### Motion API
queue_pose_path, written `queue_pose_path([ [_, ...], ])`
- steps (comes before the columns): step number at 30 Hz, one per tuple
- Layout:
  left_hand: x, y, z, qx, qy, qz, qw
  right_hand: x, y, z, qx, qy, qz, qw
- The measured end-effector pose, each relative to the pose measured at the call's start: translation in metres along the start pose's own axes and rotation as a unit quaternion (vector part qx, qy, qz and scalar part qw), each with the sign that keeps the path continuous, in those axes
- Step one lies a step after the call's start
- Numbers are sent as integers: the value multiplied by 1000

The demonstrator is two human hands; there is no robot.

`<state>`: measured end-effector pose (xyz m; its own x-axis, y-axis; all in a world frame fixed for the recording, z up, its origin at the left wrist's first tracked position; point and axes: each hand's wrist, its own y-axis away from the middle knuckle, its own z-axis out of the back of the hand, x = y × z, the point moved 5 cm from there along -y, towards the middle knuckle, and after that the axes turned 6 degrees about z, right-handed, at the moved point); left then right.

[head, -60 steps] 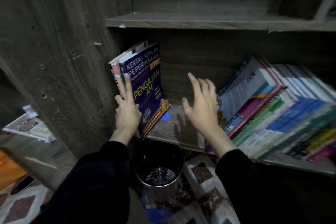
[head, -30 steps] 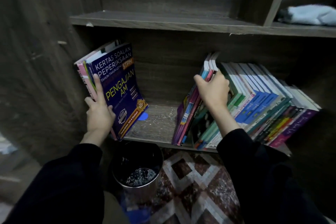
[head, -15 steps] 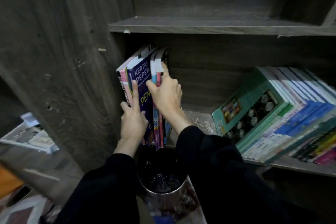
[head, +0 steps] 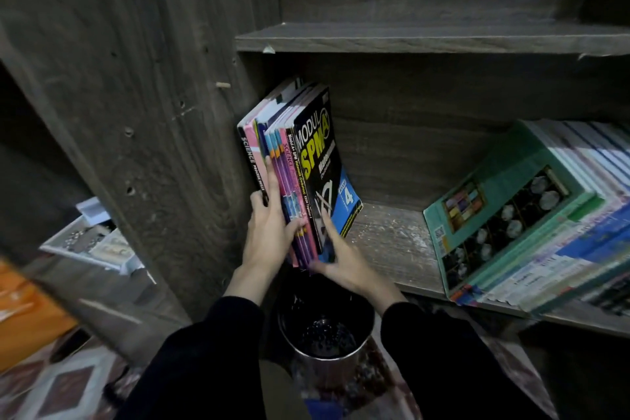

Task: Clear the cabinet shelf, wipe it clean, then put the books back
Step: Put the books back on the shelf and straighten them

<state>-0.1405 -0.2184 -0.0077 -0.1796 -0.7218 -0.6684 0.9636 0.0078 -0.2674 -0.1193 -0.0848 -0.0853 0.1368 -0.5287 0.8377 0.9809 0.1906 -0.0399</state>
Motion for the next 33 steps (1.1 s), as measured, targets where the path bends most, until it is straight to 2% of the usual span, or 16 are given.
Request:
queue_pose_path([
  [4, -1, -1, 5, -34, -3, -27, 999, -19, -16, -19, -15, 162, -18, 987],
  [7, -1, -4, 7, -48, -4, -41, 998, -18, -28, -17, -22, 210, -33, 977],
  [16, -6, 1, 7, -34, -31, -38, 998, -19, -31, -16, -53, 201, -38, 978],
  [19, -9, 4, 5, -35, -40, -39, 998, -15, -27, -13, -34, 185, -24, 982],
  [21, -13, 6, 3, -51, -74, -39, 995, -11, -23, -7, -13, 166, -19, 986],
  [24, -28, 9, 4, -126, -130, -75, 981, -5, -15, 9, -5, 157, -7, 988],
  [26, -36, 6, 7, -157, -143, -101, 972, 3, -4, 26, -47, 168, 1, 985],
  [30, -53, -2, 21, -176, -156, -124, 964, 24, 31, 75, -185, 201, 60, 960],
  [32, -63, -8, 27, -185, -145, -120, 965, 34, 52, 103, -254, 258, 75, 929],
  [33, -67, -12, 28, -183, -143, -112, 966, 39, 62, 118, -299, 302, 74, 902],
])
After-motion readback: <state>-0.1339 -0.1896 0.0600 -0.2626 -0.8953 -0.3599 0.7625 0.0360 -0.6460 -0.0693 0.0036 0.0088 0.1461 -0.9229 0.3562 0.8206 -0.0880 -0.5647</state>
